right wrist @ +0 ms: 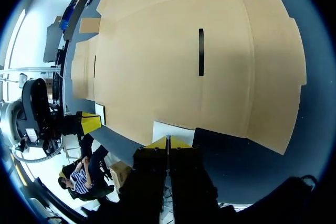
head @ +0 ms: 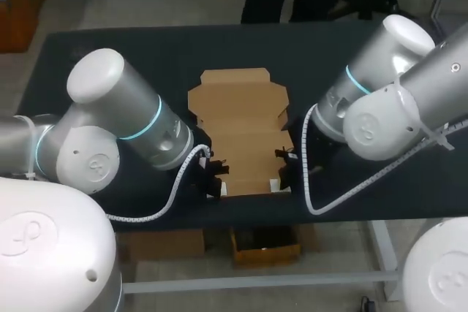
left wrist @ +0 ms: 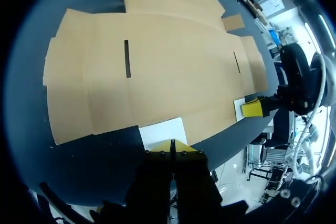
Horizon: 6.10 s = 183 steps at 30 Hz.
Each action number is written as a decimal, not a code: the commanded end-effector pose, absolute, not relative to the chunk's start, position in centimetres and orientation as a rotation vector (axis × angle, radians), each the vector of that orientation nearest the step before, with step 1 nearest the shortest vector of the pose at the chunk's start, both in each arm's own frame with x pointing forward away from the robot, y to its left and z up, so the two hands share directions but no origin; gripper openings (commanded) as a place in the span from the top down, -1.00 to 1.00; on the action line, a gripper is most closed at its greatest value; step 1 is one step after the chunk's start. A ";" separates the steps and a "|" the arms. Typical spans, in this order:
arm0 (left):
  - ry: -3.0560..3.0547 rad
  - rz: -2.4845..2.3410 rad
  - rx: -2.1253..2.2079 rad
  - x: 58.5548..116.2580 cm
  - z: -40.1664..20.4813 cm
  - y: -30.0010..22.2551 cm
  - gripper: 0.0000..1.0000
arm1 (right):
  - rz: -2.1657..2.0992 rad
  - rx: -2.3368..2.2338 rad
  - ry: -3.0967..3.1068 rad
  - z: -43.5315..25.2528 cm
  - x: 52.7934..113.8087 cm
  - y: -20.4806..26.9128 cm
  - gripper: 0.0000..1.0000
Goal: Assemble the packaging by folding the flat box into shape, placing the metal phone stand inside, and closing the box properly
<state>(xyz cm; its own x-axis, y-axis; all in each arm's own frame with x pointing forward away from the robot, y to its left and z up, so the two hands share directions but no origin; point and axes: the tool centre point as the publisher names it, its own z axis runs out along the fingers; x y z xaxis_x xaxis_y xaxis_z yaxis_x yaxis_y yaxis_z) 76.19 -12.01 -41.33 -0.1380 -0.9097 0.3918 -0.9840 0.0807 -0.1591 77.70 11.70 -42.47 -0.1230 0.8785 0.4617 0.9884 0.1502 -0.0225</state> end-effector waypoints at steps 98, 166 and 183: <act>-2.126 0.843 2.085 83.0 -28.1 -1.2 -1.00 | -0.929 -1.926 -1.742 -31.9 81.6 -4.9 -1.00; -2.050 0.841 1.809 87.1 -30.2 -9.3 -1.00 | -0.912 -1.936 -1.765 -30.5 80.8 -18.9 -1.00; -1.868 0.722 1.889 90.8 -33.1 -14.5 -1.00 | -0.860 -1.881 -1.873 -30.4 80.7 -18.6 -1.00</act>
<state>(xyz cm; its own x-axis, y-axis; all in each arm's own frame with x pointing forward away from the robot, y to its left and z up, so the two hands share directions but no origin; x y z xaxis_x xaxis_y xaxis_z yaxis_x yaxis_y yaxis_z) 89.78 -13.13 -31.83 -0.0197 -0.7939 0.6078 -0.9938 -0.0511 -0.0989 80.71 -18.53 -30.61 -0.0570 0.7724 0.6325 0.9830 -0.0675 0.1710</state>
